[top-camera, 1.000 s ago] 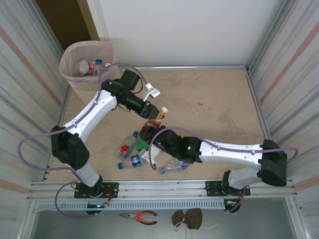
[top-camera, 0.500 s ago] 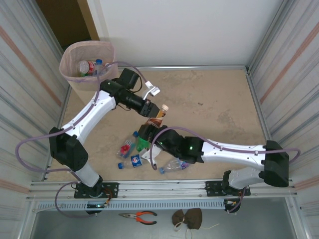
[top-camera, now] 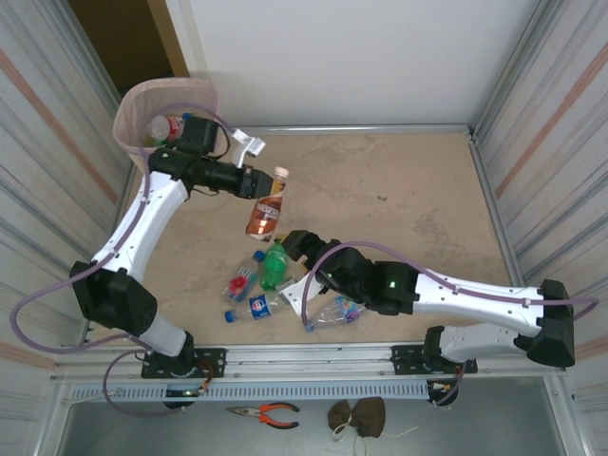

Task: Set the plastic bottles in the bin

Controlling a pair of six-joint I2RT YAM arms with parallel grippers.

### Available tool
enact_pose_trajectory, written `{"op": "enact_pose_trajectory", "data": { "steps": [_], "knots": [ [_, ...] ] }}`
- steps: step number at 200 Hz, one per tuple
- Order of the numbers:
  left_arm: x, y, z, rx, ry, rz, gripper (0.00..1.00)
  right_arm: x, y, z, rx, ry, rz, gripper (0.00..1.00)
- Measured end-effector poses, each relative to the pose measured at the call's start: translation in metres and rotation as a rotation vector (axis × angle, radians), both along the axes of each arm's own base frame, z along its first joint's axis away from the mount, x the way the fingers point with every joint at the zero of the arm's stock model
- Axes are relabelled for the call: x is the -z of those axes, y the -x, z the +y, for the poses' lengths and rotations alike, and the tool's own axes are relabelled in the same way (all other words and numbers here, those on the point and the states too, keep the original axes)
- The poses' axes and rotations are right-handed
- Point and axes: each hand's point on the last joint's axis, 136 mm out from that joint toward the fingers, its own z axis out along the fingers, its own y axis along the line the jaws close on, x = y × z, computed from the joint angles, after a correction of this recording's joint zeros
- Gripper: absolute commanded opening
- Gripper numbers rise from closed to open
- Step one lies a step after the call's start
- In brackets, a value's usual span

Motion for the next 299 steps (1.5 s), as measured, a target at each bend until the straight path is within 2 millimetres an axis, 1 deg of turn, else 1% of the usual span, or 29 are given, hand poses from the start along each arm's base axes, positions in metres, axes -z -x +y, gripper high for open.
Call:
{"op": "enact_pose_trajectory", "data": {
  "steps": [24,47,68,85,110,132,150,164,177,189,208,231,249,268,299],
  "knots": [
    [-0.011,-0.019,0.028,-0.102,-0.003,-0.037,0.24,-0.001,-0.006,-0.008,0.094,-0.069,0.107,0.83],
    [-0.031,-0.038,0.051,-0.191,-0.021,-0.103,0.24,-0.008,-0.016,-0.014,0.191,-0.160,0.188,0.83],
    [-0.060,-0.051,0.066,-0.256,-0.042,-0.197,0.24,-0.014,-0.026,-0.022,0.271,-0.228,0.234,0.82],
    [-0.089,-0.061,0.078,-0.307,-0.065,-0.289,0.24,-0.016,-0.031,-0.029,0.317,-0.264,0.256,0.82],
    [-0.132,-0.075,0.095,-0.391,-0.116,-0.435,0.23,-0.020,-0.035,-0.037,0.357,-0.301,0.270,0.82],
    [-0.166,-0.088,0.112,-0.476,-0.182,-0.565,0.23,-0.023,-0.038,-0.040,0.381,-0.311,0.264,0.82],
    [-0.186,-0.100,0.129,-0.551,-0.258,-0.651,0.23,-0.026,-0.040,-0.041,0.393,-0.318,0.258,0.82],
    [-0.193,-0.113,0.143,-0.607,-0.329,-0.700,0.23,-0.027,-0.042,-0.043,0.406,-0.327,0.257,0.82],
    [-0.192,-0.127,0.157,-0.653,-0.393,-0.719,0.23,-0.027,-0.042,-0.044,0.414,-0.329,0.259,0.82],
    [-0.184,-0.142,0.173,-0.692,-0.453,-0.715,0.23,-0.027,-0.043,-0.044,0.417,-0.330,0.261,0.82],
    [-0.161,-0.165,0.205,-0.755,-0.548,-0.674,0.23,-0.027,-0.043,-0.045,0.422,-0.334,0.263,0.82],
    [-0.133,-0.185,0.244,-0.817,-0.628,-0.609,0.23,-0.026,-0.045,-0.046,0.436,-0.346,0.269,0.82],
    [-0.116,-0.194,0.269,-0.854,-0.669,-0.565,0.24,-0.025,-0.046,-0.046,0.445,-0.346,0.271,0.82],
    [-0.103,-0.202,0.289,-0.881,-0.688,-0.533,0.24,-0.023,-0.046,-0.045,0.454,-0.351,0.281,0.82],
    [-0.081,-0.211,0.309,-0.899,-0.707,-0.484,0.24,-0.019,-0.047,-0.043,0.462,-0.347,0.292,0.82]
  ]
}}
